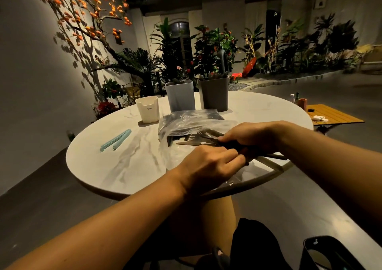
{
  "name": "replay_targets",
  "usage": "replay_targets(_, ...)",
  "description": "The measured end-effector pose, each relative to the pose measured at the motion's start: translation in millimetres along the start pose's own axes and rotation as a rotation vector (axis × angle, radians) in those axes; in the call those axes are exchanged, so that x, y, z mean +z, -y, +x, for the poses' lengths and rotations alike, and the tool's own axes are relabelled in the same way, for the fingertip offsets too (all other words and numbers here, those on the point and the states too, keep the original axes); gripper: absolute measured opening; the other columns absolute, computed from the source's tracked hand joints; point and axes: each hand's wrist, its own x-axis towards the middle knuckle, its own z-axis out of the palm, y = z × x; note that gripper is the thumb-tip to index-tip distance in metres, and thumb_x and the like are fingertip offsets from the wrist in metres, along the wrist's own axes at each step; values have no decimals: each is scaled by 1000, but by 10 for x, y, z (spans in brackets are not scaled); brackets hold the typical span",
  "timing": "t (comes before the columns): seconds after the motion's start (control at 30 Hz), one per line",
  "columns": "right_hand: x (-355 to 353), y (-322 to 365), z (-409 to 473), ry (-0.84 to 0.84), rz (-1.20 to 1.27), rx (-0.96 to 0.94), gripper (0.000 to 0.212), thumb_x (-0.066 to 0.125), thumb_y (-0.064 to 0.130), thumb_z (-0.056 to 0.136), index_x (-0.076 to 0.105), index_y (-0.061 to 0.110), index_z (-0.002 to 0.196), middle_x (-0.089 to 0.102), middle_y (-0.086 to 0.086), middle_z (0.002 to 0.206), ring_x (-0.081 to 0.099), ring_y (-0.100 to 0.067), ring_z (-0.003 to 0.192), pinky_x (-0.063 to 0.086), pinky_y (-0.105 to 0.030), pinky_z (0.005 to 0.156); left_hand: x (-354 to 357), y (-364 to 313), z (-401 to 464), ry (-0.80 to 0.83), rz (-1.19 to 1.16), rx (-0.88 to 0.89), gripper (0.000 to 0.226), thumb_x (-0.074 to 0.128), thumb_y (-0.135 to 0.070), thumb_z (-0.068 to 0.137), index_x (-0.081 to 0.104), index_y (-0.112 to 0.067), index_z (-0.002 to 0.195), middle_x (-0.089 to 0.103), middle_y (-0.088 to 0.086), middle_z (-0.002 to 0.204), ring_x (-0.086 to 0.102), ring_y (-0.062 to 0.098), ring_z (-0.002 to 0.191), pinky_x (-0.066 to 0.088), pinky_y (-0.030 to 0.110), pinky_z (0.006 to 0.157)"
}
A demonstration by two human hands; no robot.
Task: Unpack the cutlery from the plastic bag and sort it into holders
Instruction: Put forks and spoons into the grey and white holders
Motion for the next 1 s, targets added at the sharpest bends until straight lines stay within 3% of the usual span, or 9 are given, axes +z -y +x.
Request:
replay_targets(0.13,36,38,61,40,-59,-35,58,56,51,91,60,4,125,58,-9,87,53,-18,69,42,-28,62,15,11,26,-35,30,-5,18,57,-8,98,73,-6,90,62,6,71,57,17,59,46,26,51)
replay_targets(0.3,73,74,16,53,-187,-75,22,56,30,100,65,15,112,64,-16,104,57,-25,87,48,-31,69,76,-2,25,-46,5,16,24,51,-10,100,73,-5,91,63,8,73,59,19,60,49,30,47)
replay_targets(0.4,24,59,3,79,-204,-44,22,51,26,102,64,10,111,59,-10,90,52,-17,69,42,-26,58,16,43,-36,-69,-119,-45,19,54,-16,98,69,-5,104,67,9,86,60,19,63,51,29,50)
replay_targets(0.5,-23,49,-14,170,-127,-10,27,47,30,103,64,9,98,51,-1,68,40,-9,52,34,-21,49,-86,199,-134,-165,-117,-265,13,47,-15,98,58,-9,103,60,7,86,52,16,60,47,30,48)
replay_targets(0.67,-34,78,-117,272,-126,23,31,50,28,101,64,5,117,51,-2,72,39,-10,55,32,-20,51,-200,539,-183,-169,-88,-737,22,36,-21,98,55,-11,96,55,3,89,50,17,71,44,32,56)
replay_targets(0.83,-14,137,-339,379,-175,34,38,54,29,98,60,5,127,53,-4,81,39,-11,60,32,-19,52,-430,767,-180,83,-615,-1089,49,25,-40,107,62,-9,102,65,9,97,62,27,92,53,40,83)
replay_targets(0.93,-51,203,-463,380,-153,-6,41,56,30,94,60,5,127,52,-4,81,38,-11,61,31,-19,51,-590,797,-134,18,-874,-1251,64,20,-49,108,62,-1,112,68,19,106,66,32,99,53,40,87)
replay_targets(1.0,-71,246,-532,351,-89,-71,40,57,31,90,61,5,120,50,-4,77,38,-9,56,31,-19,48,-670,833,-78,-113,-967,-1349,66,20,-52,107,57,1,120,67,22,111,66,33,102,53,38,85)
